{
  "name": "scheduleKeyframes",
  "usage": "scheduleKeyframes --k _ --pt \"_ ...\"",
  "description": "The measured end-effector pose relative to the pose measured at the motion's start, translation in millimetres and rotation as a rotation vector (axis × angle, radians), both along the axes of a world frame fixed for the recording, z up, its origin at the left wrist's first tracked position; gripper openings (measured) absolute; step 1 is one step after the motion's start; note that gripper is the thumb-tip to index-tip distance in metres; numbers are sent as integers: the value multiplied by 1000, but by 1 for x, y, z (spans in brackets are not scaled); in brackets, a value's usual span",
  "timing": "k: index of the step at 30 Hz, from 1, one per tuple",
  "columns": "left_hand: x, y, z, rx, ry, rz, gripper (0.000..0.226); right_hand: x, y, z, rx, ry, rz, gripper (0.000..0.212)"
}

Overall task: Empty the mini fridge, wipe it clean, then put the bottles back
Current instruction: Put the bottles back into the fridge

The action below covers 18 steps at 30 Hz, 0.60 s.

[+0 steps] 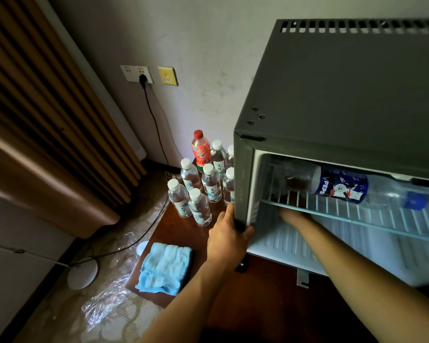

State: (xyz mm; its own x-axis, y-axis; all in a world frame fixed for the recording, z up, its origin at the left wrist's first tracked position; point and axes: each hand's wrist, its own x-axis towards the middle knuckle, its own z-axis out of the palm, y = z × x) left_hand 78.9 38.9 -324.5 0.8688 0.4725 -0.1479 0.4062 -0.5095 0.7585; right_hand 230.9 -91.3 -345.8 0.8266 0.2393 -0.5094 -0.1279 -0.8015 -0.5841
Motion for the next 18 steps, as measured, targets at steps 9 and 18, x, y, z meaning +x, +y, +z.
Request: scheduleKeyframes --k 9,18 --pt "-10 9 0 64 38 -53 33 -59 -25 -3 82 -101 -33 42" --pt "-39 44 -14 50 149 -61 28 -124 8 -10 -80 -72 115 9"
